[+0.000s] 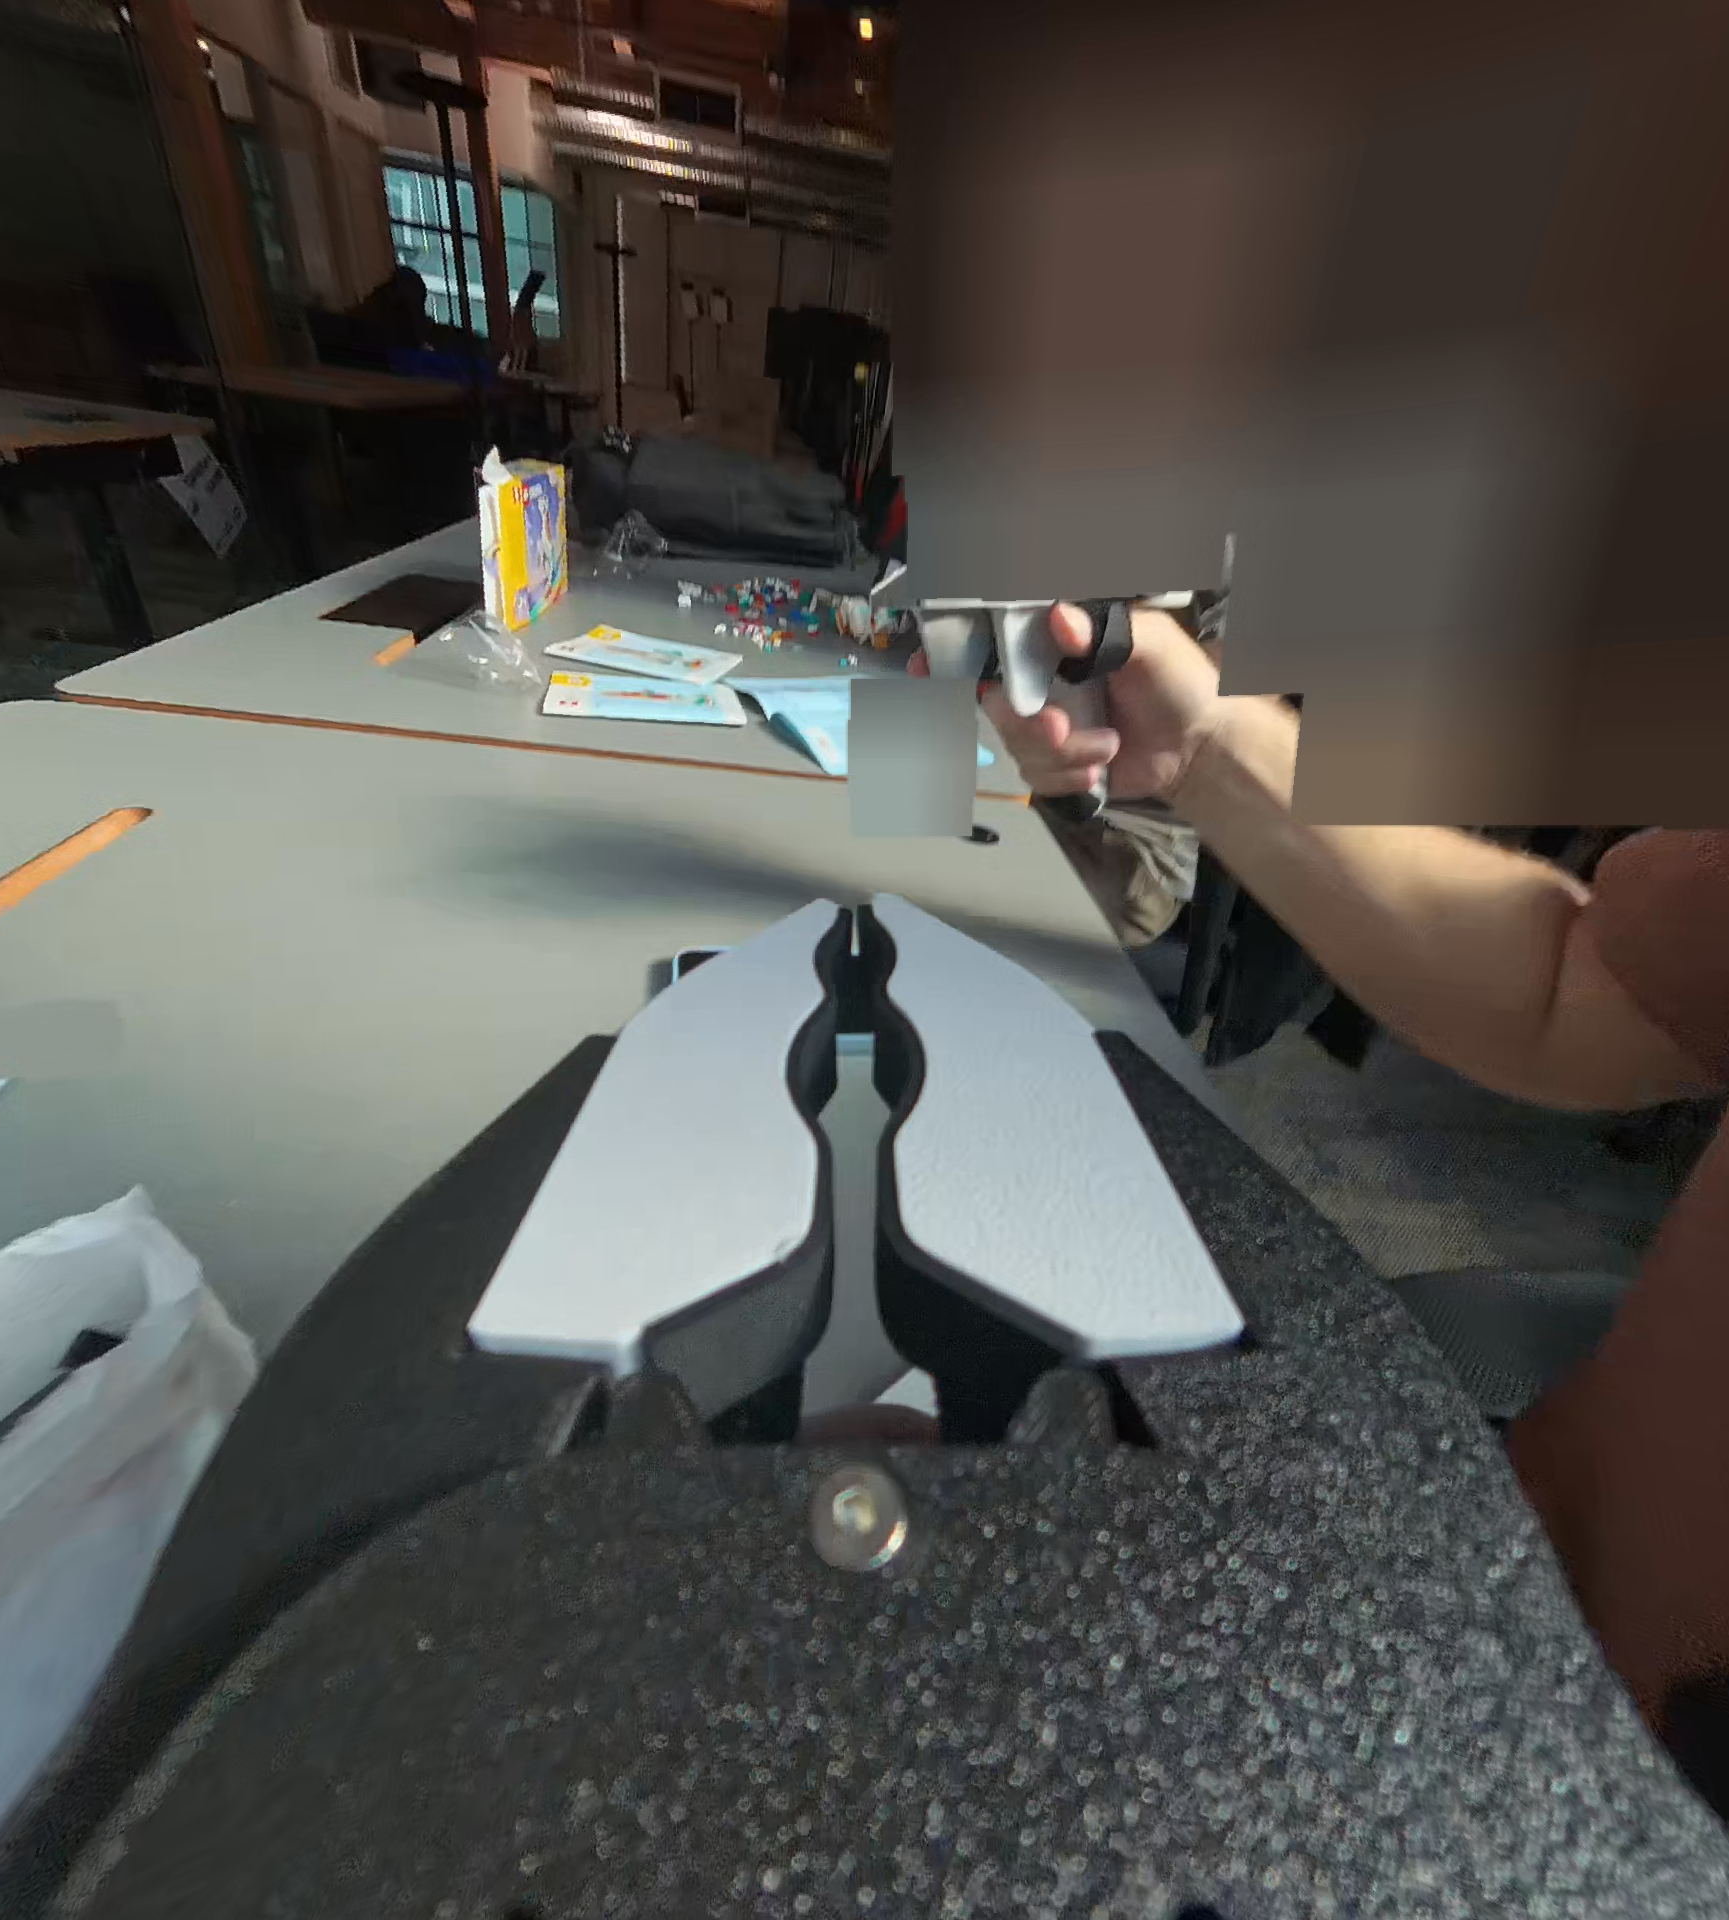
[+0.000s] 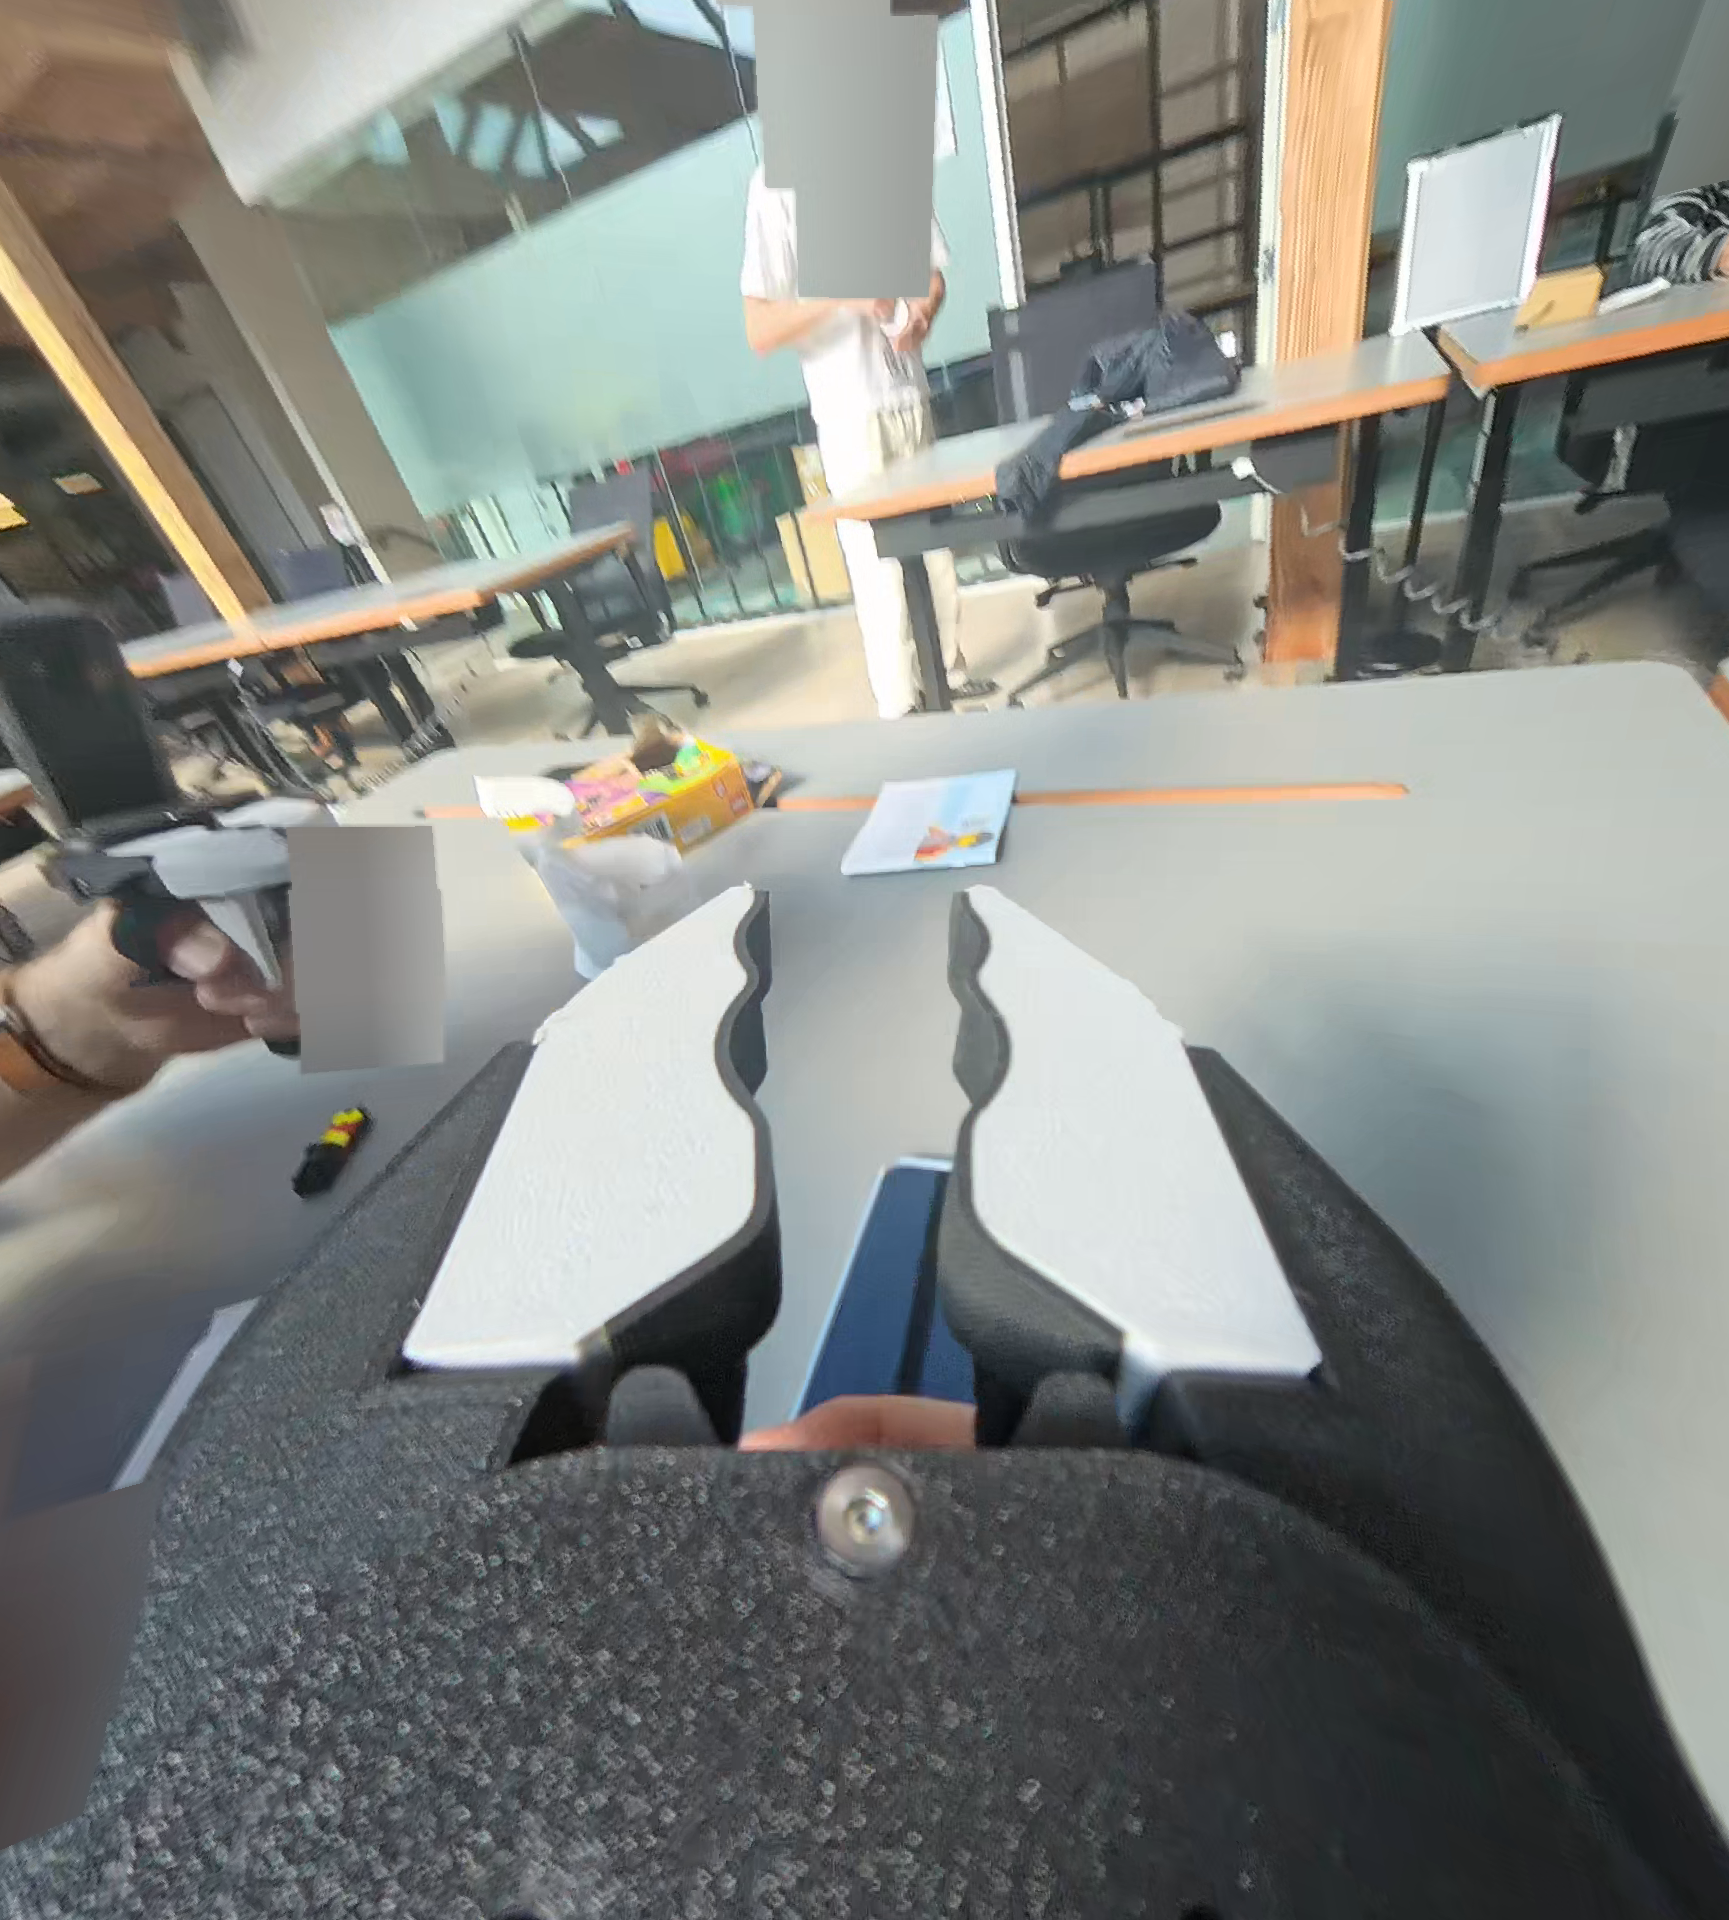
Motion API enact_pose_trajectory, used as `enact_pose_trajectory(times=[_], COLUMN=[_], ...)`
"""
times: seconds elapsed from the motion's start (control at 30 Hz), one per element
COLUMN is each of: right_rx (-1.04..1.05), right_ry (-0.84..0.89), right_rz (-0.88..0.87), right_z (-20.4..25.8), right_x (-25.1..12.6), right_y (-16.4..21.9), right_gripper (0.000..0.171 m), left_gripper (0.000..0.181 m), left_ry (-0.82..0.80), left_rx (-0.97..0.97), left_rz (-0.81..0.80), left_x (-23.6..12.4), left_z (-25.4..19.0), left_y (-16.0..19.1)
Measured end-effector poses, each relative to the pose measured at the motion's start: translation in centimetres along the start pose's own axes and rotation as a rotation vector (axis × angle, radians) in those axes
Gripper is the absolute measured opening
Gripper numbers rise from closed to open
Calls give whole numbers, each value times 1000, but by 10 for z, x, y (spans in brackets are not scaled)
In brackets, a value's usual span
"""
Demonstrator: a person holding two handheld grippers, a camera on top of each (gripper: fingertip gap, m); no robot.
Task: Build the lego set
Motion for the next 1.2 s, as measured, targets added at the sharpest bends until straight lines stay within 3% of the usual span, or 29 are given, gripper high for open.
enact_pose_trajectory(times=[0.07,0.17,0.23,0.37,0.73,0.97,1.1,1.2], right_rx=[155,392,536,516,467,441,469,504], right_ry=[-105,-250,-373,-436,-423,-413,-496,-470], right_rz=[-68,115,154,176,329,322,357,271], right_z=[-23,-54,-51,-40,-28,-27,-7,-7], right_x=[24,73,86,85,48,41,43,35], right_y=[4,62,85,89,104,110,116,102], right_gripper=[33,33,33,33,37,37,38,36], left_gripper=[0,0,0,3,2,0,1,0], left_ry=[49,23,-7,-118,-211,-160,-159,-168], left_rx=[-206,-435,-582,-609,-633,-623,-591,-618], left_rz=[-152,-184,-216,-186,-247,-147,-93,-119], left_x=[31,99,137,184,182,195,202,196], left_z=[-3,10,23,41,57,51,54,60], left_y=[-4,20,36,62,72,82,81,79])
Point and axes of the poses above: each gripper's, where its closed fingertips meet, x out along the fingers, y out of its underside, z = x × y across the jaws, the point moved 4 cm from there along -x, back along the fingers, and after that the axes turned 8 degrees about -x, right-handed, at the moved point
